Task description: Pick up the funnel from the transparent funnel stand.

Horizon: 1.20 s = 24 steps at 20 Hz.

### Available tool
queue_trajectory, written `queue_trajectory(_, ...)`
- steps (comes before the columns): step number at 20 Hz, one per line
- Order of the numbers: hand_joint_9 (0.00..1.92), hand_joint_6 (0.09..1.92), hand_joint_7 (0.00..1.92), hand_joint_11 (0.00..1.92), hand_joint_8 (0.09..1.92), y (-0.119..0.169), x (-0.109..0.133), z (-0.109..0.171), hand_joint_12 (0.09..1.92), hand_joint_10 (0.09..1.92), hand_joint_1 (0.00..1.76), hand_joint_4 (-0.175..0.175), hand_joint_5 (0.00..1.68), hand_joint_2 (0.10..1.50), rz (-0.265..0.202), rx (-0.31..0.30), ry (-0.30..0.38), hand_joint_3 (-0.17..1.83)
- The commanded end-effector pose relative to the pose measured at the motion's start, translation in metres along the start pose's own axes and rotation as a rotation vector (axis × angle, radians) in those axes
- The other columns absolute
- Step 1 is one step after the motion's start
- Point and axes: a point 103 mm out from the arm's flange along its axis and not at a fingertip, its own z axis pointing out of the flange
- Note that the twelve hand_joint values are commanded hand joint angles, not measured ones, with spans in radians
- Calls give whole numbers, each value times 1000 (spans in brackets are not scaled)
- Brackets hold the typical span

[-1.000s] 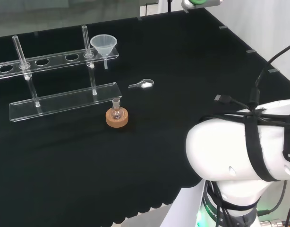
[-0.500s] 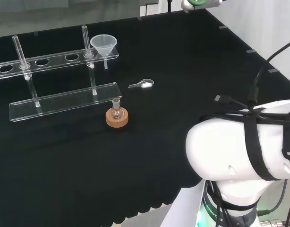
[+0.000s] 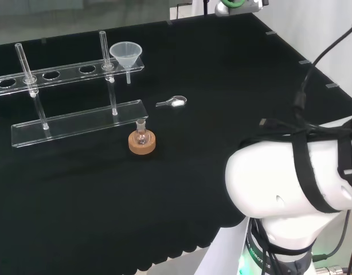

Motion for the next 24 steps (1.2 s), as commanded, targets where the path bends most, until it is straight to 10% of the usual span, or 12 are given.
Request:
queue_trajectory(1, 126, 87, 13, 0, 524, 35, 8, 12, 1339, 653, 0, 7, 234, 1183, 3, 11, -9, 410)
queue_trajectory(24, 168, 87, 61, 0, 571, 149, 83, 79, 1339, 691, 105, 0, 230, 1093, -166, 139, -61, 318)
